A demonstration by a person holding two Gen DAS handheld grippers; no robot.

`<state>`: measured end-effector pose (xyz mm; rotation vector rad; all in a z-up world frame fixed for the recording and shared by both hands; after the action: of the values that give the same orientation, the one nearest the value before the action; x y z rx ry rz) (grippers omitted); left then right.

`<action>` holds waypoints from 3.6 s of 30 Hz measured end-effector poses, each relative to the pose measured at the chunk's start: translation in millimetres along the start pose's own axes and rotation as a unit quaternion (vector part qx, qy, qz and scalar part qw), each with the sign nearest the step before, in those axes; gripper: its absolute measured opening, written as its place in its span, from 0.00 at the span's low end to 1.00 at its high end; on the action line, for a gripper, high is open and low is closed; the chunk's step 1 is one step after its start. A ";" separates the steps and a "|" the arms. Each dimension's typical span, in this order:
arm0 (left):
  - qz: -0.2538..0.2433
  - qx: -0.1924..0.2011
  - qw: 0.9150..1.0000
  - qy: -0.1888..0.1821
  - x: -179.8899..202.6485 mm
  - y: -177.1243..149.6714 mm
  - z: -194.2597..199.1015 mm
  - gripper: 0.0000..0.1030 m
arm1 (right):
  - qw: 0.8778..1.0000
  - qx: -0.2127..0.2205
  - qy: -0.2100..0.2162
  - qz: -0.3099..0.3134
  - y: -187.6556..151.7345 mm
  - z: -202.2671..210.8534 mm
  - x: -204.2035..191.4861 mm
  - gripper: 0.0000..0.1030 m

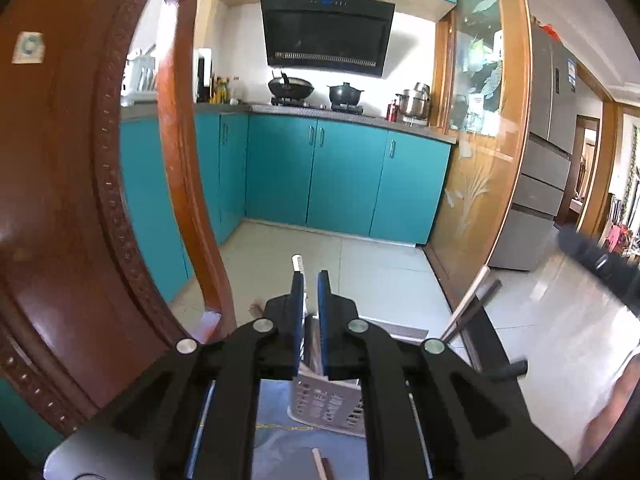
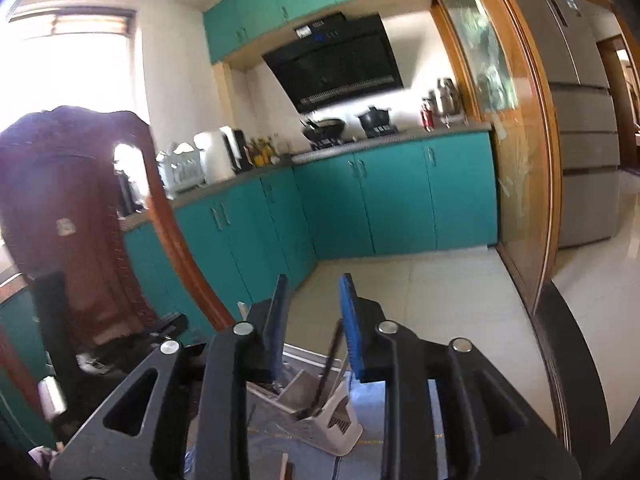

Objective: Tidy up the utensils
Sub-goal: 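Lift both chopsticks over the white caddy and open both grippers, then lower both open grippers to the cloth and close the right on a reddish-brown chopstick, then grasp the white chopstick with the left gripper while the right holds its chopstick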

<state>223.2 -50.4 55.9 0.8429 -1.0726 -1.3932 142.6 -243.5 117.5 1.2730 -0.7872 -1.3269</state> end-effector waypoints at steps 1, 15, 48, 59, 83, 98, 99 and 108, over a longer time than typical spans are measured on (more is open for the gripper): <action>-0.001 0.007 1.000 0.003 -2.4 -3.7 6.2 0.07 | 1.000 0.004 0.009 0.003 0.5 6.5 -2.6 0.27; -0.041 -0.015 0.992 0.115 -52.4 -70.0 39.8 0.10 | 0.938 -0.328 0.027 0.111 -231.3 -52.2 -38.0 0.38; -0.036 -0.092 0.990 0.105 -71.0 -108.5 37.0 0.20 | 0.916 -0.396 -0.041 0.051 -274.4 -62.9 -19.0 0.06; -0.028 -0.125 0.987 0.093 -66.9 -121.9 24.8 0.23 | 0.921 -0.382 -0.071 -0.006 -258.7 -34.1 22.0 0.06; -0.021 -0.345 0.938 -0.001 -3.9 -223.7 -74.3 0.41 | 0.922 -0.364 -0.131 0.039 -259.1 -47.9 36.4 0.13; -0.033 -0.326 0.945 0.006 3.7 -223.7 -66.3 0.41 | 0.922 -0.359 -0.138 0.050 -261.9 -65.7 37.0 0.19; -0.034 -0.326 0.945 0.004 4.9 -224.0 -66.1 0.41 | 0.922 -0.359 -0.138 0.050 -261.9 -65.7 36.8 0.19; -0.054 -0.328 0.943 0.009 17.6 -229.0 -62.2 0.42 | 0.922 -0.361 -0.138 0.042 -260.3 -67.5 41.6 0.20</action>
<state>201.9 -86.5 -178.3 0.4208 -0.4864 -1.6890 149.0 -218.0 -153.4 0.4688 -0.4529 -1.5438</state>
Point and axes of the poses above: each gripper's, at about its wrist camera, not at the fingertips, and z roughly against the way its jaws point, x to its right, y to its top, the point moved 3 cm from there along -z, roughly the way its jaws point, and after that the axes turned 3 degrees about x, right-handed, at the moved point
